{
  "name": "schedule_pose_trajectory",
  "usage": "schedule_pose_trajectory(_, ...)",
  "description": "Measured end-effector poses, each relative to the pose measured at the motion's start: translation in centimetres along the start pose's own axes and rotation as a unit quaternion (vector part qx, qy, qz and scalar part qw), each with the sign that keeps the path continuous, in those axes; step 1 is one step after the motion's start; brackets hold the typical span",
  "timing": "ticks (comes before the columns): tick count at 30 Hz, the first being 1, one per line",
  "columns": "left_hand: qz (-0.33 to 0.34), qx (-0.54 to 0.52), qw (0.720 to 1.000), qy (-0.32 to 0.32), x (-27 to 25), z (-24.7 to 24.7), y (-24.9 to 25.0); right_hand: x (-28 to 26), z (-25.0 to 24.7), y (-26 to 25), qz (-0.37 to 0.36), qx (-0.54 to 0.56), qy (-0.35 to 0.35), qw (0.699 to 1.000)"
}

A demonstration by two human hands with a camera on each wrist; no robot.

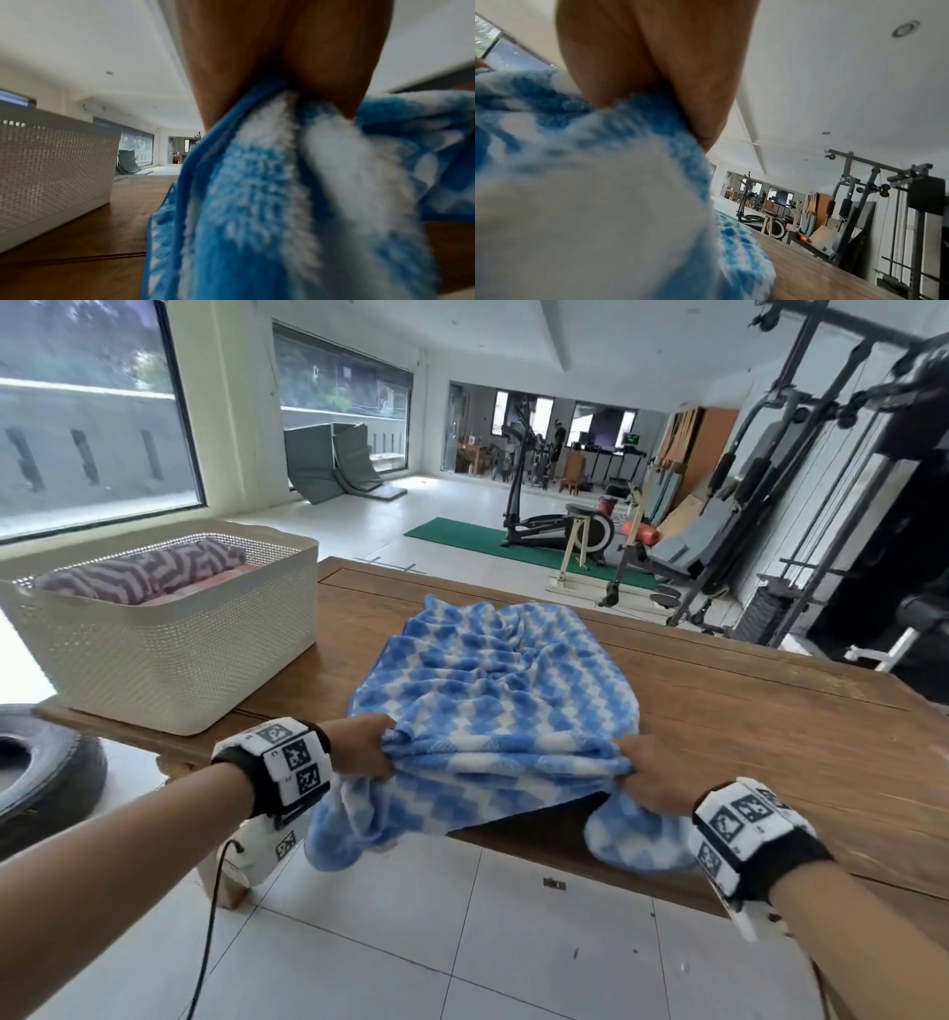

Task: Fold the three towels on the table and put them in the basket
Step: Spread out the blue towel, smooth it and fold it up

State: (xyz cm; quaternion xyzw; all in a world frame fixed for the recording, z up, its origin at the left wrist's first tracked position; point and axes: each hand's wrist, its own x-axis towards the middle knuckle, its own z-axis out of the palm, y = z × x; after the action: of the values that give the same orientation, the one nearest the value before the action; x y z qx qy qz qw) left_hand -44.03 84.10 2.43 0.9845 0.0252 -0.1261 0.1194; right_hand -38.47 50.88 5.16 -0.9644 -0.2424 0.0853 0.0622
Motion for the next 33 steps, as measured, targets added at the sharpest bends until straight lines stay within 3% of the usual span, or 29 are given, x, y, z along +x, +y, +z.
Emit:
schedule_pose_trajectory(2, -0.001, -0.035, 0.999, -0.029, 0.1, -0.1, -0.1, -0.2, -0.4, -0.1, 0.006, 0.003, -0.027, 1.0)
schedule_pose_trajectory(8, -0.017, 0.035, 0.99, -0.133, -1.0, -2.3, -0.2, -0.7, -0.4, -0.1, -0.011, -0.009, -0.097, 0.995)
schedule_pose_trajectory(11, -0.025, 0.124, 0.99, -0.062, -1.5, -2.6, 0.2, -0.8, -0.7, -0.5, 0.018, -0.065, -0.078, 0.995)
schedule_pose_trajectory(14, -0.001, 0.041, 0.999, 0.008, -1.6, -2.7, 0.1, -0.5, -1.6, -0.8, 0.006, -0.05, -0.01, 0.999)
schedule_pose_trajectory(17, 0.014, -0.104, 0.994, -0.022, -1.0, -2.5, -1.2, -0.9, -2.8, -0.1, 0.008, 0.029, -0.005, 1.0)
schedule_pose_trajectory(19, 0.013, -0.123, 0.992, -0.04, -0.9, -1.9, -1.4, -0.7, -2.7, 1.0, -0.003, -0.009, -0.016, 1.0)
schedule_pose_trajectory(23, 0.011, -0.061, 0.994, -0.091, -2.0, -2.3, -1.1, -1.0, -2.6, 1.0, -0.018, -0.045, -0.038, 0.998)
schedule_pose_trajectory(26, -0.01, 0.1, 0.988, -0.113, -2.7, -2.7, -0.8, -1.8, -2.8, 0.1, -0.025, -0.058, -0.05, 0.997)
schedule_pose_trajectory(29, -0.015, 0.183, 0.983, -0.033, -2.3, -3.0, -0.1, -1.3, -2.3, -0.4, -0.023, -0.101, -0.048, 0.993)
schedule_pose_trajectory(31, -0.005, 0.151, 0.987, 0.062, -2.1, -3.5, -0.3, -0.3, -1.9, 0.4, -0.015, -0.094, 0.01, 0.995)
schedule_pose_trajectory(33, 0.019, 0.055, 0.995, 0.083, -1.8, -4.0, -0.6, 0.0, -2.0, 1.3, -0.004, -0.048, 0.056, 0.997)
